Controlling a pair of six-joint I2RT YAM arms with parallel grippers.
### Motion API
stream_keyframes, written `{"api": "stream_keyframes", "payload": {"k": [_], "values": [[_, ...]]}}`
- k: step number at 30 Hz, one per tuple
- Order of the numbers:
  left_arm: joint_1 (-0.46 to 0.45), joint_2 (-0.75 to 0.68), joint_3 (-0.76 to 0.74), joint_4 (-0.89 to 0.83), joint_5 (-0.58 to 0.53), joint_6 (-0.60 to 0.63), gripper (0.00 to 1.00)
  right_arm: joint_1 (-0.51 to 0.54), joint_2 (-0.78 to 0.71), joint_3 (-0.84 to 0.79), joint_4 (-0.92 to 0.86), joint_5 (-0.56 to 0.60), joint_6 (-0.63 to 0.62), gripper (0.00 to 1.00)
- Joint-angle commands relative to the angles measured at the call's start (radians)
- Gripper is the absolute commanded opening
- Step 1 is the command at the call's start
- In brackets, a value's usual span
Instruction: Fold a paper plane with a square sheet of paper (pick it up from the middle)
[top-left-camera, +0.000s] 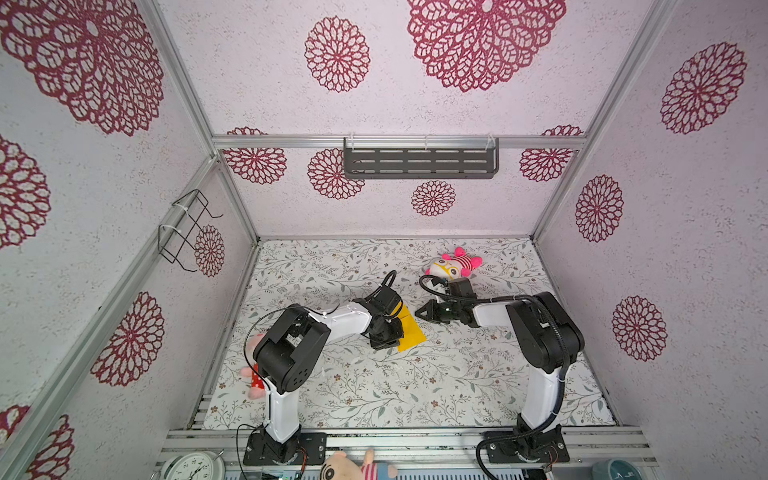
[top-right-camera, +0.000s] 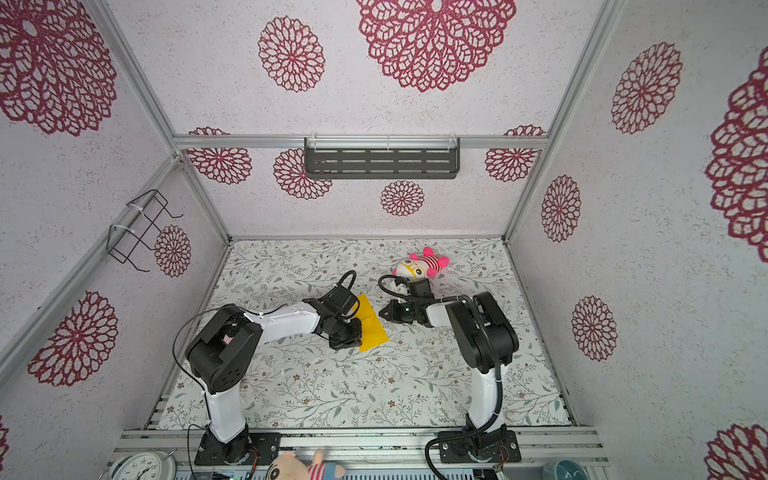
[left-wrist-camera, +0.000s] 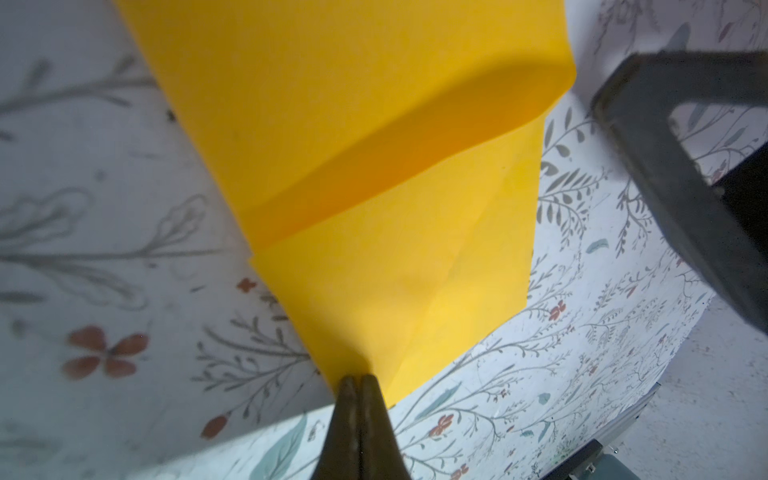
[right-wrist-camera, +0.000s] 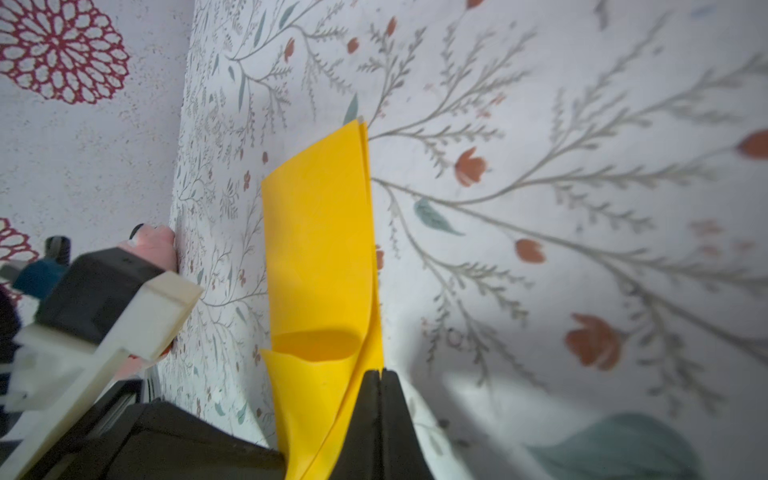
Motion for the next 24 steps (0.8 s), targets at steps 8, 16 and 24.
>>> {"api": "stream_keyframes", "payload": {"k": [8,16,24], "values": [[-0.005,0.031,0.003,-0.037,-0.021,0.009,0.0,0.063,0.026,0.001,0.033,-0.06,0.003,0.04],[-0.005,0.033,0.0,-0.033,-0.02,0.007,0.0,0.007,0.088,0.041,-0.014,0.032,0.0,0.03],[-0.005,0.029,-0.003,-0.037,-0.024,0.007,0.0,-0.017,0.126,0.127,-0.067,0.112,0.006,0.02]]}}
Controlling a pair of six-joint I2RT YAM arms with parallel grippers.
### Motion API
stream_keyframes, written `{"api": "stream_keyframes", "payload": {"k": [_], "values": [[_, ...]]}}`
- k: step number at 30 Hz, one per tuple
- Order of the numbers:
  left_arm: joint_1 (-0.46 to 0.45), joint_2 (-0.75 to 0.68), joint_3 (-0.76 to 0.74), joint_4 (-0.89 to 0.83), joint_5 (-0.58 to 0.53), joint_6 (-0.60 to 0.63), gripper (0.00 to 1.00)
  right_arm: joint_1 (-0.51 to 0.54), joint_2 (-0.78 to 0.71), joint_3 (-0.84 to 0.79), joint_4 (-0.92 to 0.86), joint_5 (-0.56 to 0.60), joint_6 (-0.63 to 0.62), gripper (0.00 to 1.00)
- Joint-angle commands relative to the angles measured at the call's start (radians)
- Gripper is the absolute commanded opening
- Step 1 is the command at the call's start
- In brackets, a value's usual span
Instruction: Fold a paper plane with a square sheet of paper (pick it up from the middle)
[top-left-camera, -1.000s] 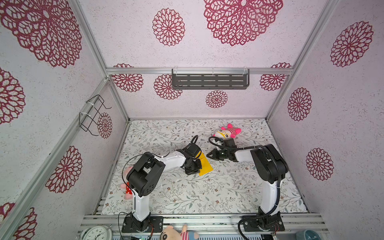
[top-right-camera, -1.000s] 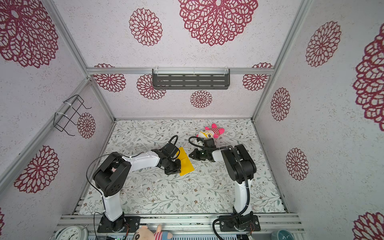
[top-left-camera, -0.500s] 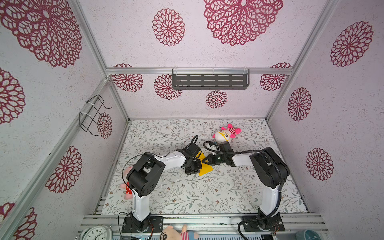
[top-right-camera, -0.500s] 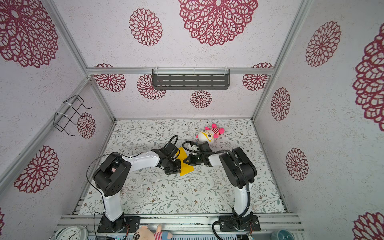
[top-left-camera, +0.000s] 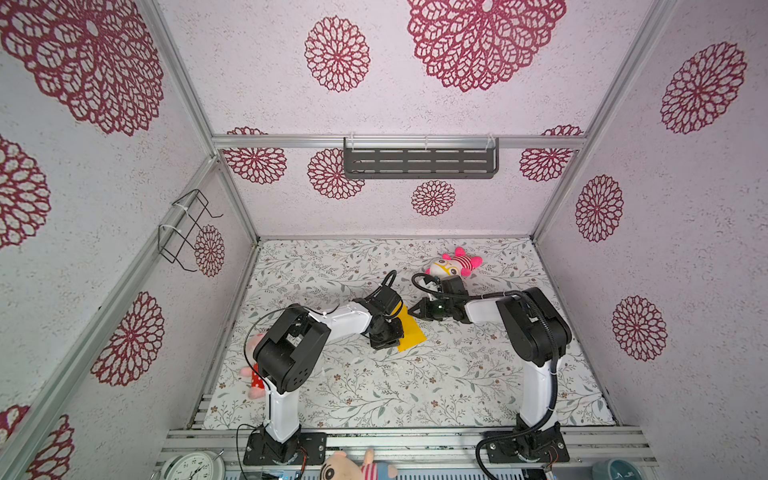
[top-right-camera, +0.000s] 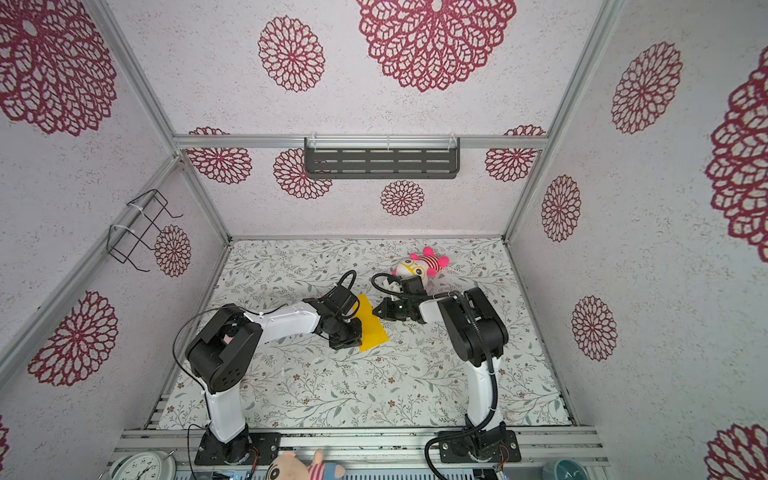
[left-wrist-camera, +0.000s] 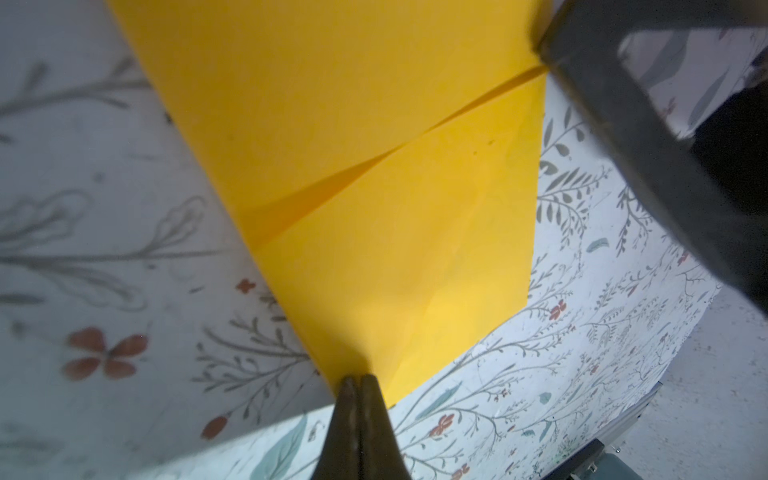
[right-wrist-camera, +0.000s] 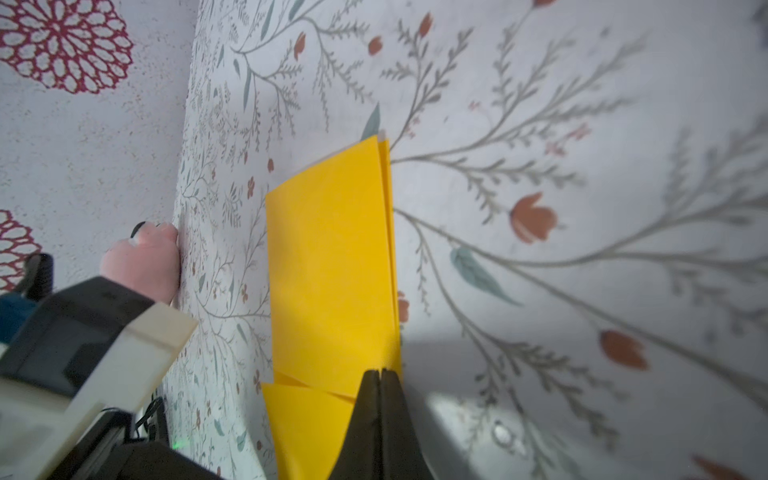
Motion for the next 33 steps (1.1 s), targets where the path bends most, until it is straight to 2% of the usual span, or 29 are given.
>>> {"api": "stream_keyframes", "payload": {"k": [1,6,15,21,27,33], "values": [[-0.005,0.028,-0.005,-0.038,-0.025,0.004,0.0,-0.016,0.014,0.015,-0.062,0.103,0.002,0.02],[-0.004,0.023,-0.003,-0.047,-0.031,0.017,0.0,-0.018,-0.07,-0.003,-0.067,0.104,0.001,0.04],[0.005,-0.006,0.03,-0.019,-0.013,0.054,0.0,-0.009,-0.221,-0.177,-0.142,0.057,0.018,0.19],[0.014,-0.012,0.064,0.005,-0.014,0.051,0.13,0.024,-0.258,-0.256,-0.16,0.019,0.065,0.2],[0.034,-0.013,0.064,0.008,-0.043,0.042,0.16,0.074,-0.267,-0.33,-0.083,-0.018,0.157,0.2],[0.044,-0.021,0.054,-0.038,-0.109,0.043,0.16,0.126,-0.283,-0.381,0.081,-0.07,0.297,0.2]]}}
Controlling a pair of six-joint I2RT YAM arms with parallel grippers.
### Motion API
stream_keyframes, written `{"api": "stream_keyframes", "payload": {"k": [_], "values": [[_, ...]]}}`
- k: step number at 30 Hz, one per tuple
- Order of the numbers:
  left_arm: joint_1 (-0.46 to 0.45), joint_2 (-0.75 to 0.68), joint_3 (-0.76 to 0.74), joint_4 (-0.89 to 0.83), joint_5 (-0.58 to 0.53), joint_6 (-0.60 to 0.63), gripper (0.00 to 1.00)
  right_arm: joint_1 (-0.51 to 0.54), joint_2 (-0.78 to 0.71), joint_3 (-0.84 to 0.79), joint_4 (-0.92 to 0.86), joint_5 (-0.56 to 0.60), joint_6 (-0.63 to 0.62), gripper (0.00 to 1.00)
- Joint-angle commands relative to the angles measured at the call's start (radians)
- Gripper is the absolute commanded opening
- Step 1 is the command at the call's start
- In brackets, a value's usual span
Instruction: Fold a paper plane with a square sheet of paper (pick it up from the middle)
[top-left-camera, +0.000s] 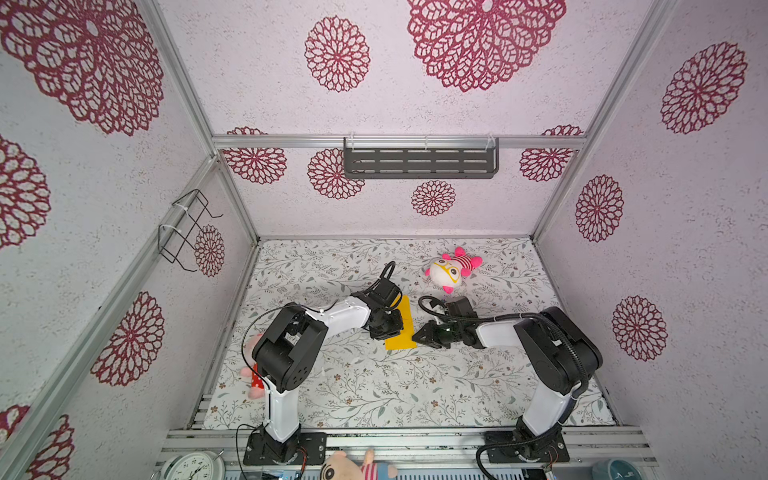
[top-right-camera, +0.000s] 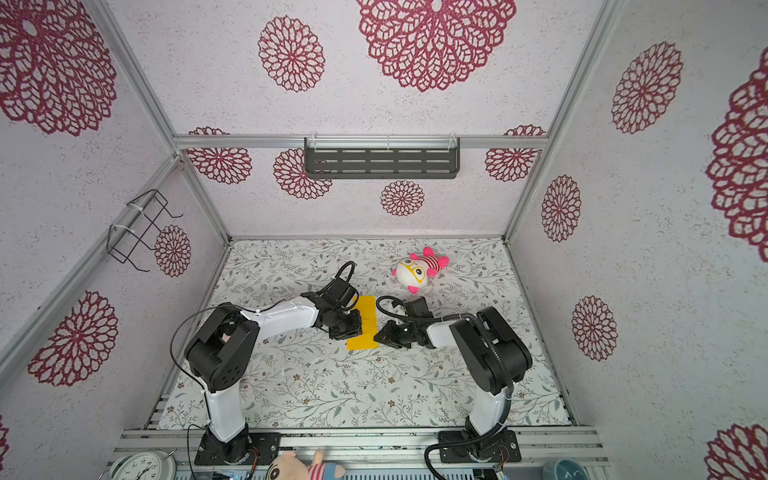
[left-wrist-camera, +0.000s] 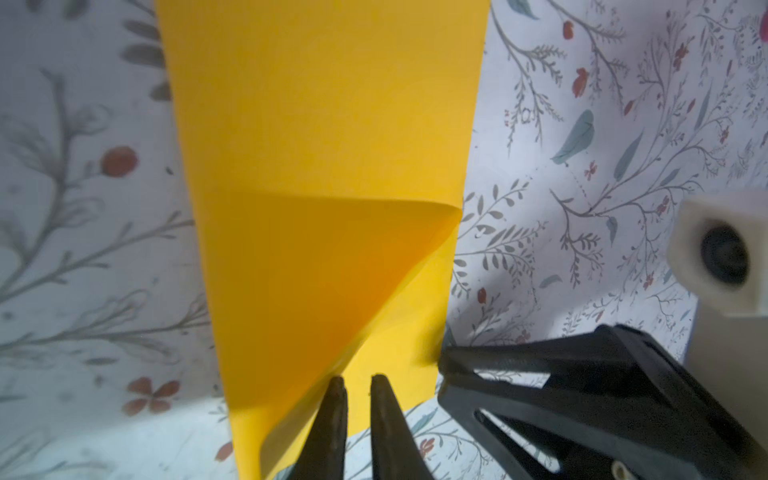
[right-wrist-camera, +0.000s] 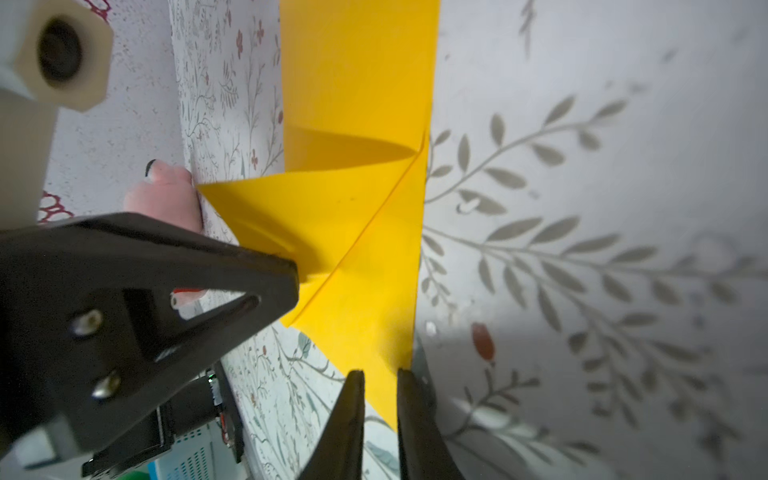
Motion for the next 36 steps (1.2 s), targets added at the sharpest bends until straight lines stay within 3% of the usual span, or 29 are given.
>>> {"api": "stream_keyframes", "payload": {"k": [1,5,9,14,19,26,36], "values": [[0.011,-0.023,-0.008,-0.031,-0.059,-0.001,0.16,0.039,-0.015,-0.022,0.068,-0.032,0.105,0.21],[0.018,-0.027,-0.026,-0.031,-0.067,-0.001,0.14,0.036,-0.051,-0.006,0.064,-0.01,0.09,0.2],[0.021,-0.022,-0.03,-0.026,-0.067,-0.002,0.11,0.033,-0.102,0.079,-0.07,0.067,-0.056,0.2],[0.028,-0.008,-0.03,-0.029,-0.06,-0.007,0.07,0.032,-0.036,0.177,-0.135,0.076,-0.151,0.13],[0.029,-0.004,-0.036,-0.031,-0.055,-0.01,0.03,0.034,0.066,0.265,-0.116,0.041,-0.158,0.07],[0.029,0.0,-0.042,-0.032,-0.045,-0.012,0.01,0.034,0.166,0.329,-0.124,0.005,-0.164,0.05],[0.029,0.0,-0.045,-0.046,-0.043,-0.01,0.01,0.021,0.23,0.335,-0.219,0.109,-0.176,0.05]]}}
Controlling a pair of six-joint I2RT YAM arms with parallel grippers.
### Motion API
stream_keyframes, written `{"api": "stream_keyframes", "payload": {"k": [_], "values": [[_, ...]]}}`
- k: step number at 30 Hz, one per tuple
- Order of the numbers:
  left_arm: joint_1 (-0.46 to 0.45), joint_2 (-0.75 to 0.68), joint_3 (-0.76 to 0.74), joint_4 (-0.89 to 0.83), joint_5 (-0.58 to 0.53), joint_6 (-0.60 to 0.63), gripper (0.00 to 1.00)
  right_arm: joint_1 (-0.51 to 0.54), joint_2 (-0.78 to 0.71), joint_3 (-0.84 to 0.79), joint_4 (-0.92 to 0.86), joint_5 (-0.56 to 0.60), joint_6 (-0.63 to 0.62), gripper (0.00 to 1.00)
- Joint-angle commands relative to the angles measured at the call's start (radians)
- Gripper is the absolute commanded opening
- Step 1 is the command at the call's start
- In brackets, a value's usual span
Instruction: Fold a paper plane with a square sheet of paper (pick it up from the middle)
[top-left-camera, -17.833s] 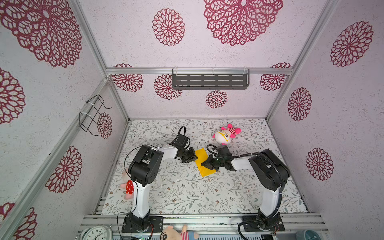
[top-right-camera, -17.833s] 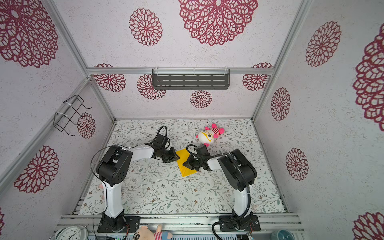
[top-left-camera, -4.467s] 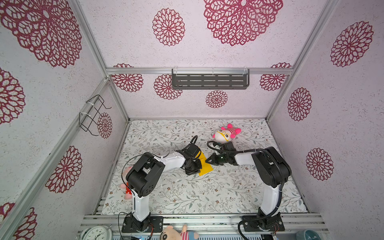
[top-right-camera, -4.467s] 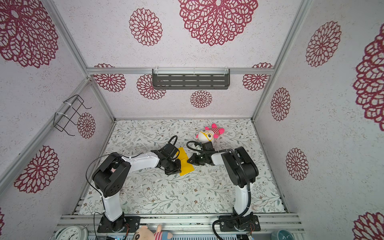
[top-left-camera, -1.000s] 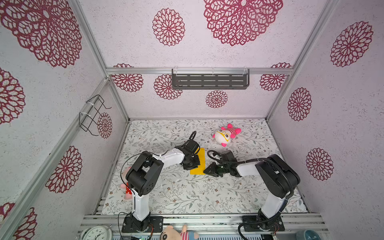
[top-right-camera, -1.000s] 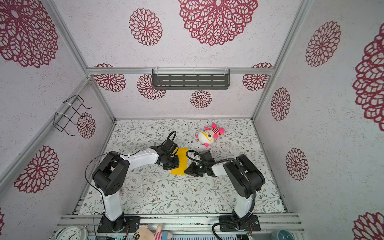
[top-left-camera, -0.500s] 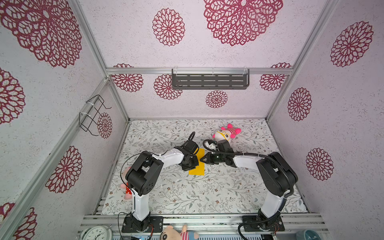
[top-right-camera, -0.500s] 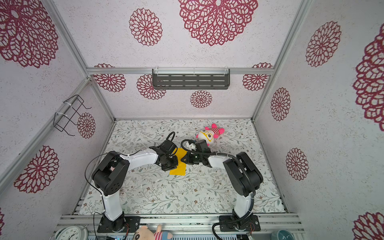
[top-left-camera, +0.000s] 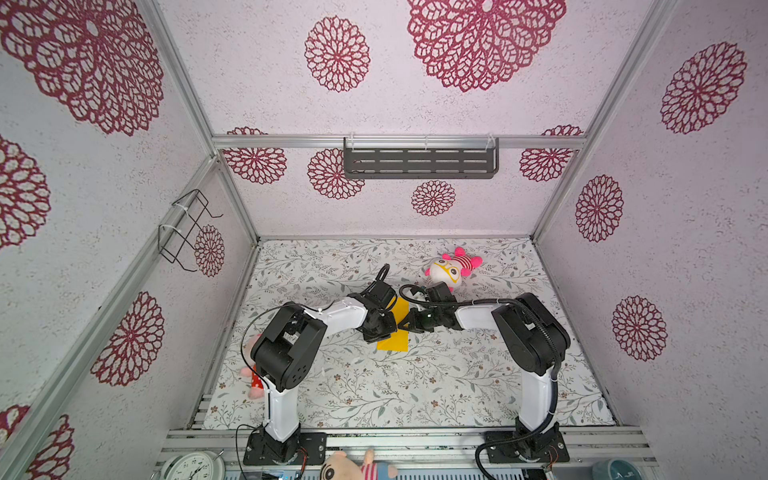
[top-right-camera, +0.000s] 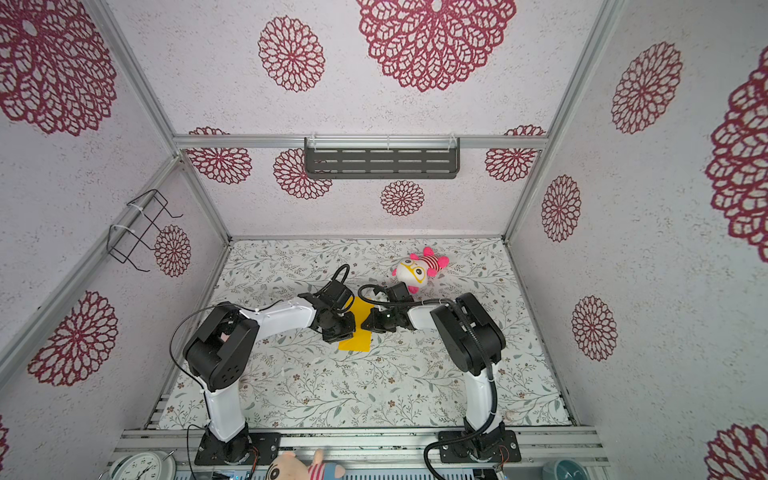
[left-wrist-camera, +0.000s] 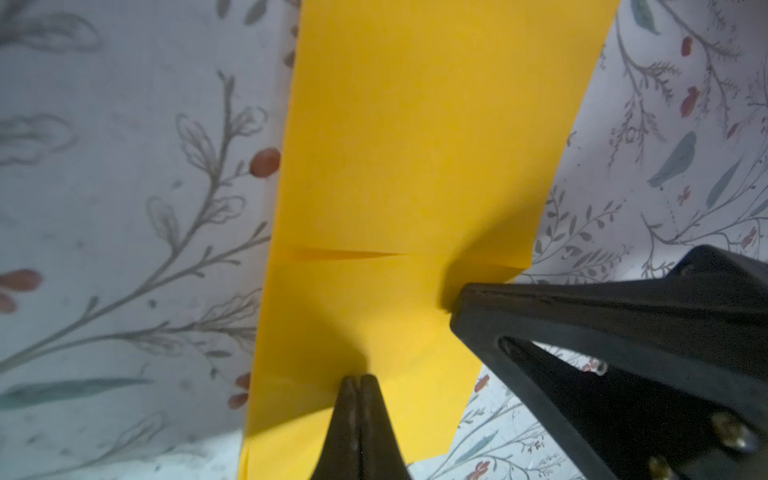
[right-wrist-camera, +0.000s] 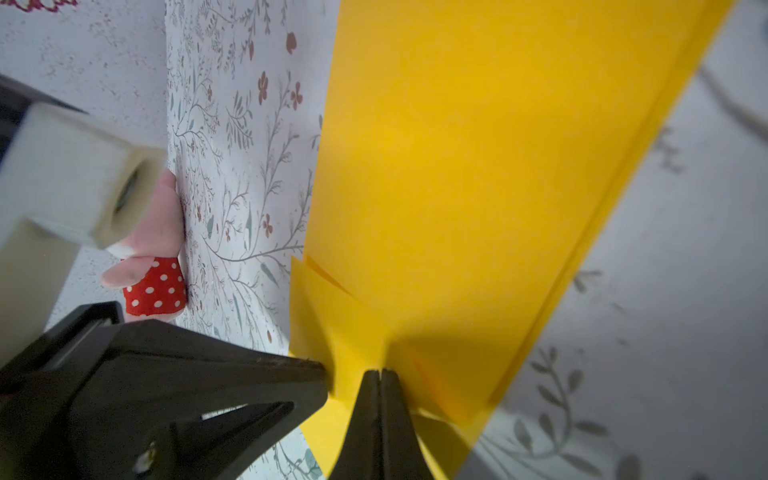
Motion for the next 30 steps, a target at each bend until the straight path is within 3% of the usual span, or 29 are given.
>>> {"api": "stream_keyframes", "payload": {"k": [1,12,30], "values": [[0.008,-0.002,-0.013,-0.021,0.0,-0.009,0.01,-0.015,0.029,0.006,-0.079,0.075,-0.032,0.05],[0.007,-0.027,-0.041,-0.084,-0.02,-0.024,0.07,-0.015,0.071,0.011,-0.184,0.144,-0.058,0.05],[0.006,-0.049,-0.084,-0.172,-0.07,-0.043,0.04,-0.015,0.084,0.028,-0.214,0.167,-0.063,0.04]]}}
